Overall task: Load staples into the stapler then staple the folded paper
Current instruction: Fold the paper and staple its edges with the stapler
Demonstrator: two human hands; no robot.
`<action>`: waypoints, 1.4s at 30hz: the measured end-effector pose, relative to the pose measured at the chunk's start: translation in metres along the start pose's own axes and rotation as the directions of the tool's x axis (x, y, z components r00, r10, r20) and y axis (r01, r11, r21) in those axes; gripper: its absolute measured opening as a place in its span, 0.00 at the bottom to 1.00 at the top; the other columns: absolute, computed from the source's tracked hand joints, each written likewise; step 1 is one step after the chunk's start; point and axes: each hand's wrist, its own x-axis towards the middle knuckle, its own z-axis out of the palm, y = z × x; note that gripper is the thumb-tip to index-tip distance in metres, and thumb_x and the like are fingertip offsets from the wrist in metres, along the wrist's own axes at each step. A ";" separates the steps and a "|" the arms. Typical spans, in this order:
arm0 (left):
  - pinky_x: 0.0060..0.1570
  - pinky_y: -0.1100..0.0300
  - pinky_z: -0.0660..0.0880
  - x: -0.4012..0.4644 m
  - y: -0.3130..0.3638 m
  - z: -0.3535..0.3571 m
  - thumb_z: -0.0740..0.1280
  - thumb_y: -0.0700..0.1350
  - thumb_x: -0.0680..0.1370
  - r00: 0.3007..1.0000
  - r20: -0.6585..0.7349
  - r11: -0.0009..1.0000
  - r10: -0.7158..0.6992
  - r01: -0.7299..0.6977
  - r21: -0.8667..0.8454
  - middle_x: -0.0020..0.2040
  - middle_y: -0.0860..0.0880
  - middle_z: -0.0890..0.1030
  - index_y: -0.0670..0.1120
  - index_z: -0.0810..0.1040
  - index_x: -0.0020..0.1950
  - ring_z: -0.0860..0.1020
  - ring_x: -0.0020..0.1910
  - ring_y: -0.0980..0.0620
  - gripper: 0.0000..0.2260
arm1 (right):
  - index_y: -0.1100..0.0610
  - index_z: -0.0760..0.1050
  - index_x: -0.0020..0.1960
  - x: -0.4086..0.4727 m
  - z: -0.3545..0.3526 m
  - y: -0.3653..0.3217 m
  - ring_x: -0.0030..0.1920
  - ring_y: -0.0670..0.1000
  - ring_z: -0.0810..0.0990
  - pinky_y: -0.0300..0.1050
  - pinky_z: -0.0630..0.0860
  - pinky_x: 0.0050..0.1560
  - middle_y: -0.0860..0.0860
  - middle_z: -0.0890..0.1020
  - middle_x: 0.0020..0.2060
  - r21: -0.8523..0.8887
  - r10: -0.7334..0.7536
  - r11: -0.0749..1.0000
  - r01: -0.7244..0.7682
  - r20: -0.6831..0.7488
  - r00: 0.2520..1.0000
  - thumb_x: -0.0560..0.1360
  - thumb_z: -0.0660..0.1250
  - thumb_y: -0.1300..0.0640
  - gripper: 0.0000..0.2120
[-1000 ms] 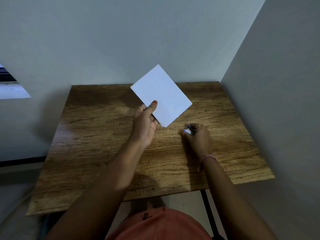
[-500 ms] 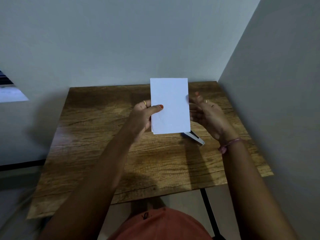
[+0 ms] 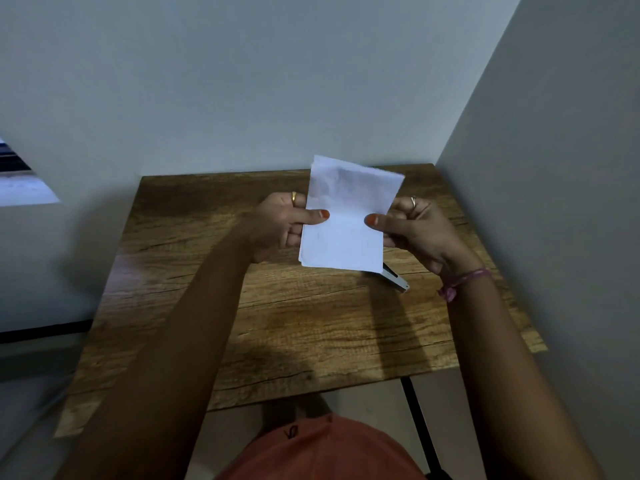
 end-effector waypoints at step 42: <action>0.34 0.64 0.80 0.004 -0.024 0.080 0.71 0.32 0.71 0.931 -0.323 0.633 -0.168 -0.149 -0.760 0.42 0.42 0.85 0.36 0.78 0.50 0.85 0.39 0.50 0.08 | 0.60 0.84 0.46 0.014 0.001 0.007 0.56 0.52 0.81 0.37 0.76 0.55 0.57 0.81 0.58 -0.809 -0.705 0.427 0.404 -0.019 0.708 0.70 0.63 0.74 0.15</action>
